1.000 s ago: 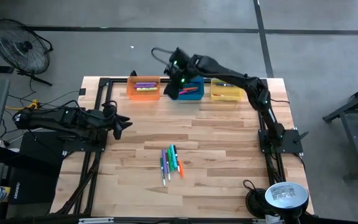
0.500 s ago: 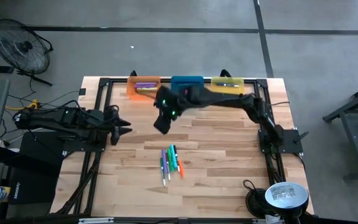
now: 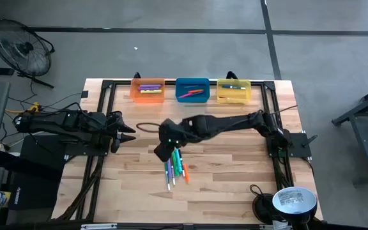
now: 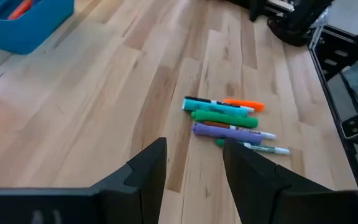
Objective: Pick & Place Markers
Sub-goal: Put the orange pen into the blue bin
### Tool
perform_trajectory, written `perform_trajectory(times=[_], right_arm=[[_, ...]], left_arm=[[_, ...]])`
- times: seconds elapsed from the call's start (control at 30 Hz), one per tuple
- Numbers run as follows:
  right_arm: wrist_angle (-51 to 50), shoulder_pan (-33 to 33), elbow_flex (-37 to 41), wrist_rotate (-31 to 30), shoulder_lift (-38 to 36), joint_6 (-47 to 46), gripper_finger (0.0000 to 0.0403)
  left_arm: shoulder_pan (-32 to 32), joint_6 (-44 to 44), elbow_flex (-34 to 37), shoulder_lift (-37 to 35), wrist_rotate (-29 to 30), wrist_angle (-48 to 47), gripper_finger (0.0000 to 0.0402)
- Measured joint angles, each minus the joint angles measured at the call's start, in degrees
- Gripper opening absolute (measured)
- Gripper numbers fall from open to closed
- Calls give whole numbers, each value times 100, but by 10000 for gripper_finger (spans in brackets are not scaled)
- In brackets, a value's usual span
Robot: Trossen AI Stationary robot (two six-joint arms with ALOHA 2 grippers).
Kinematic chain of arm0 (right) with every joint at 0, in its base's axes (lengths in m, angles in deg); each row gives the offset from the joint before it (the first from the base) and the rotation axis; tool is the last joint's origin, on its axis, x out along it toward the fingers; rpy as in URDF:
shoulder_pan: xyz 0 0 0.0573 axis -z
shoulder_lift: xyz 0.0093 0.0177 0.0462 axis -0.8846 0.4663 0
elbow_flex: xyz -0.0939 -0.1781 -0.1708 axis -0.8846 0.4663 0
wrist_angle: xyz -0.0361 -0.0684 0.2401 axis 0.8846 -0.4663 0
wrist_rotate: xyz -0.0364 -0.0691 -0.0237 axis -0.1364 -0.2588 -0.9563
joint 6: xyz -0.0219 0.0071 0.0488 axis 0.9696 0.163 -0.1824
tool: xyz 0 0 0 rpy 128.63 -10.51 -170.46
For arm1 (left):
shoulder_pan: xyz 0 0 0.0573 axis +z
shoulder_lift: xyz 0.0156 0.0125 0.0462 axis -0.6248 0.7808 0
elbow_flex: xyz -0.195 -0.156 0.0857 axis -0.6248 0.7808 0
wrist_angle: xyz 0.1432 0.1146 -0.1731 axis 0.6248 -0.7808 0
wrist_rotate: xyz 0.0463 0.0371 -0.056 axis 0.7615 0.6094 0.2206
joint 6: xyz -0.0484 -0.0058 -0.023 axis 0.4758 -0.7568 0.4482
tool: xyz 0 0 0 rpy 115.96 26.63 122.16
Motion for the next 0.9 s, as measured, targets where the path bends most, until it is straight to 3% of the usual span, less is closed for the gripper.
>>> perform_trajectory(times=[0.23,0.53,0.73,0.9], right_arm=[[-389,-461,26,-1,0,-1047,153],[-615,-901,1107,576,1,-2561,133],[-120,-1087,1864,737,4,-2708,119],[602,-1173,2338,484,4,-2676,118]], left_arm=[[-1,-50,0,0,-288,4,156],[1,-50,0,0,-308,4,156],[1,-50,0,0,-330,4,156],[1,-50,0,0,-335,5,156]])
